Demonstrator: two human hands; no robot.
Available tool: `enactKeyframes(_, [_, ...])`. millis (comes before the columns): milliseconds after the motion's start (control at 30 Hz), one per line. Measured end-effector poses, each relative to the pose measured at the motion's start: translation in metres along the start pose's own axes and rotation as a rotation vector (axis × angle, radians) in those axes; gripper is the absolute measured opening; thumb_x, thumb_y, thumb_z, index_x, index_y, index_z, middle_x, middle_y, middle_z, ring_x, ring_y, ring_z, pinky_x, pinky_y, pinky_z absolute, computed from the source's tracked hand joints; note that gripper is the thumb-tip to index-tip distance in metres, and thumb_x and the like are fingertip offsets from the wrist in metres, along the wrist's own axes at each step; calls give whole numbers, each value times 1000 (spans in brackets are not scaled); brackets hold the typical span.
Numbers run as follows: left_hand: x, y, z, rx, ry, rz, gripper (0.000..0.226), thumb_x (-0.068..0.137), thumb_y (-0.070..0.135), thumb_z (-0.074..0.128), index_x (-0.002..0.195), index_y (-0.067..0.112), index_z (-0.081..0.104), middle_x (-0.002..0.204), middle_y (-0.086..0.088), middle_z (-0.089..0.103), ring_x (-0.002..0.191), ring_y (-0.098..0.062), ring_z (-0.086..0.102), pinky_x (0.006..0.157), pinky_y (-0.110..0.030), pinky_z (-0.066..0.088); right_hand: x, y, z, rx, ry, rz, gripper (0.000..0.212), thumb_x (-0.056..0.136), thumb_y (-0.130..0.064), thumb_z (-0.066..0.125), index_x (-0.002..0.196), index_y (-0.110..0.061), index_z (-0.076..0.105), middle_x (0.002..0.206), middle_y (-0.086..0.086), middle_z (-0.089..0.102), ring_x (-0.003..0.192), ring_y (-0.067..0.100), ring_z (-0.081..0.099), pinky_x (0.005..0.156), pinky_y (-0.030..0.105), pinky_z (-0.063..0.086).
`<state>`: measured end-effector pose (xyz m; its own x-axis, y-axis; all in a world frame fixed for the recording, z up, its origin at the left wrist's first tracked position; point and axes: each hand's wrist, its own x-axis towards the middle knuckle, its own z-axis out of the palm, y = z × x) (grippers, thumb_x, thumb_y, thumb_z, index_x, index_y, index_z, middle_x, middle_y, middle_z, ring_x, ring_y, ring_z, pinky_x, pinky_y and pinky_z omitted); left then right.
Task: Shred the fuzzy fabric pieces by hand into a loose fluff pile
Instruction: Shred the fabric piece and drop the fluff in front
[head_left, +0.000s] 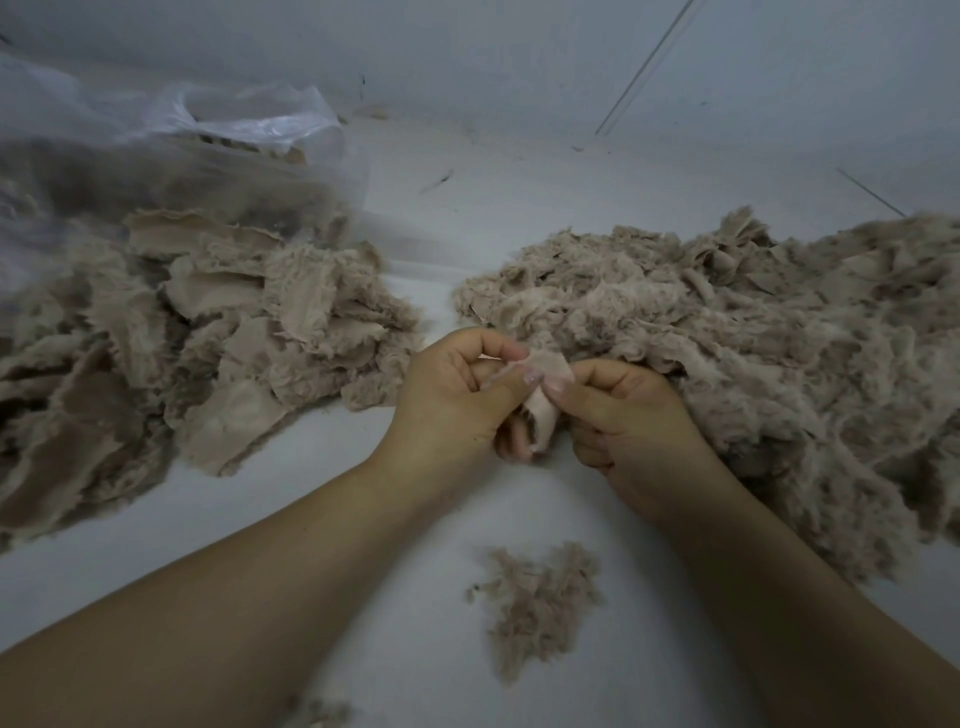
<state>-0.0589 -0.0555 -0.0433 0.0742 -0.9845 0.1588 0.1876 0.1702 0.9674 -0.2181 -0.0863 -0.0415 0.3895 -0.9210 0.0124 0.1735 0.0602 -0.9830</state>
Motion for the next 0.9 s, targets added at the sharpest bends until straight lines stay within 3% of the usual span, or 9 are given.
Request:
enactKeyframes(200, [2, -2, 1, 99, 190, 47, 20, 98, 3, 53, 81, 13, 59, 48, -9, 54, 34, -19, 49, 40, -28, 44, 1, 2, 3, 6, 43, 12, 20, 75, -22, 67, 56, -17, 63, 46, -1, 33, 38, 8, 19, 38, 16, 19])
enactKeyframes(400, [5, 5, -5, 49, 252, 41, 20, 100, 1, 41, 85, 5, 54, 49, -6, 56, 28, -18, 39, 34, -17, 29, 1, -2, 3, 125, 114, 43, 39, 91, -12, 57, 53, -15, 52, 48, -1, 31, 38, 6, 19, 36, 16, 18])
enactKeyframes(433, [5, 8, -8, 29, 192, 12, 21, 95, 0, 44, 78, 4, 56, 45, -9, 53, 27, -19, 34, 34, -16, 26, 1, -3, 3, 144, 119, 46, 40, 91, -12, 56, 51, -16, 51, 48, -1, 30, 38, 6, 19, 36, 16, 18])
enactKeyframes(500, [2, 13, -12, 15, -120, -86, 24, 81, 6, 47, 62, 1, 62, 37, -15, 47, 25, -18, 31, 35, -15, 27, -1, -4, 5, 141, 118, 44, 39, 88, -16, 58, 50, -17, 52, 48, -1, 30, 38, 6, 19, 36, 17, 17])
enactKeyframes(567, [-1, 15, -14, 55, -476, -213, 32, 80, 15, 51, 56, -1, 66, 38, -16, 51, 26, -21, 41, 39, -18, 36, -2, -5, 6, 139, 114, 44, 37, 86, -18, 59, 50, -17, 53, 46, -2, 31, 37, 6, 20, 36, 17, 18])
enactKeyframes(600, [-2, 16, -15, 74, -553, -240, 36, 83, 21, 56, 56, 0, 67, 41, -17, 53, 29, -23, 46, 41, -19, 39, -2, -5, 6, 145, 113, 45, 38, 87, -17, 59, 50, -17, 53, 45, -3, 31, 36, 5, 21, 35, 17, 18])
enactKeyframes(667, [0, 16, -13, 69, -487, -264, 44, 82, 36, 68, 57, 0, 67, 43, -17, 54, 31, -24, 49, 42, -20, 40, -2, -6, 6, 150, 110, 42, 41, 90, -15, 57, 50, -17, 54, 44, -3, 32, 36, 5, 21, 35, 17, 19])
enactKeyframes(767, [2, 11, -5, 115, -189, -241, 49, 68, 50, 81, 51, 9, 60, 40, -12, 48, 29, -19, 44, 37, -20, 38, -3, -8, 7, 135, 107, 34, 38, 87, -18, 59, 49, -17, 55, 47, 1, 34, 35, 5, 22, 35, 16, 19])
enactKeyframes(900, [3, 3, 3, 231, -73, -188, 37, 80, 32, 78, 79, 5, 53, 45, -9, 55, 28, -18, 42, 33, -18, 31, -3, -8, 7, 147, 88, 43, 36, 89, -17, 58, 54, -14, 55, 45, -2, 37, 36, 4, 22, 35, 16, 17])
